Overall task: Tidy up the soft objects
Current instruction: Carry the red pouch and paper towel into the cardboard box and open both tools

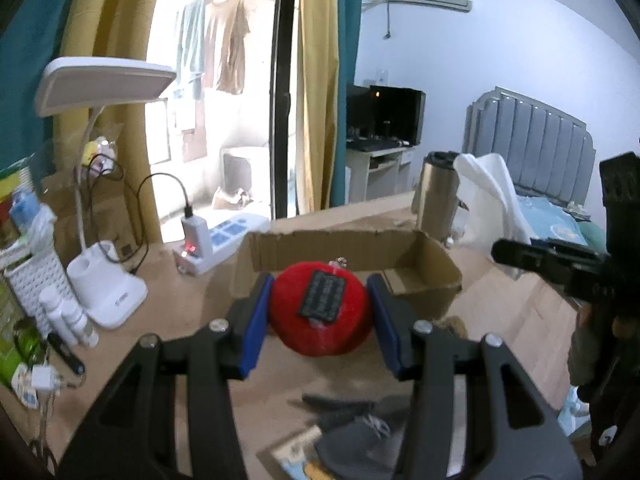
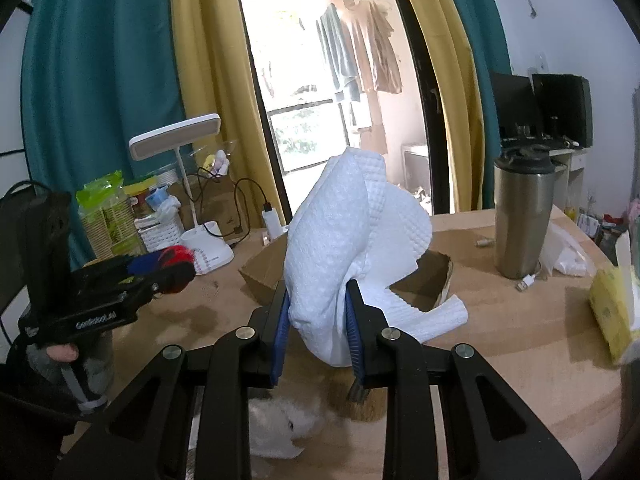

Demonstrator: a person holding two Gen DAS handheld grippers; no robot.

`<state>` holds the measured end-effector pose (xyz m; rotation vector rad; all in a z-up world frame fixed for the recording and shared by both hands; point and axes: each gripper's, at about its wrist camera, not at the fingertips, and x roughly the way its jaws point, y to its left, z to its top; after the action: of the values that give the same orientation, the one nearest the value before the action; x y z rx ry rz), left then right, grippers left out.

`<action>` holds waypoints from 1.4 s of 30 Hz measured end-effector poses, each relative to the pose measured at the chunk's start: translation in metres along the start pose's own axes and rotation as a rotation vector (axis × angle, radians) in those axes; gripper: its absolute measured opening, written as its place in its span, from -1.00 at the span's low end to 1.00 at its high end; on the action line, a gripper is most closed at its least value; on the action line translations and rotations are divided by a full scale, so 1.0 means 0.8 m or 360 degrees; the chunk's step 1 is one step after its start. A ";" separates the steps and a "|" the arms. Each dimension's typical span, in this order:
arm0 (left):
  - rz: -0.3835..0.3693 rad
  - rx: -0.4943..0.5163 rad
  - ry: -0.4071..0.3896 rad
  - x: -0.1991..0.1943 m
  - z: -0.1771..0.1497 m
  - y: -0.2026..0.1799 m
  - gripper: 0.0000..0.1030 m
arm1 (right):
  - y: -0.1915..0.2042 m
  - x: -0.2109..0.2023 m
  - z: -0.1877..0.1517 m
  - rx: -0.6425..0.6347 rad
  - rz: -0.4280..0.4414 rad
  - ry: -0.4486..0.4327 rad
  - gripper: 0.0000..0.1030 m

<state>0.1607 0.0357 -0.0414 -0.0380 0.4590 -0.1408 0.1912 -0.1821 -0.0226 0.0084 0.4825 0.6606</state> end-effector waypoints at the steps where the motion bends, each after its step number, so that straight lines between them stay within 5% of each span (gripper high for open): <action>1: -0.0013 0.0004 -0.0005 0.005 0.005 0.003 -0.04 | 0.000 0.001 0.001 -0.0009 -0.0001 0.0000 -0.47; 15: -0.0078 -0.0176 0.0083 0.080 0.037 0.060 -0.04 | -0.004 0.067 0.018 -0.0048 -0.0068 0.0049 -0.47; 29: -0.0081 -0.0258 0.0273 0.159 0.052 0.058 -0.04 | -0.017 0.152 0.020 -0.0089 -0.0217 0.0362 -0.42; 34: -0.0073 -0.0234 0.0352 0.183 0.049 0.054 -0.04 | -0.015 0.167 0.012 -0.0097 -0.0224 0.0426 0.08; 40: -0.0062 -0.0188 0.0449 0.201 0.049 0.050 0.06 | -0.016 0.163 0.014 -0.0090 -0.0233 0.0389 0.23; 42: -0.0066 -0.0196 0.0449 0.202 0.049 0.051 0.22 | -0.017 0.161 0.015 -0.0090 -0.0243 0.0383 0.24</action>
<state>0.3264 0.0530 -0.0799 -0.1501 0.7485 -0.1593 0.2926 -0.1148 -0.0691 -0.1617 0.6888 0.5269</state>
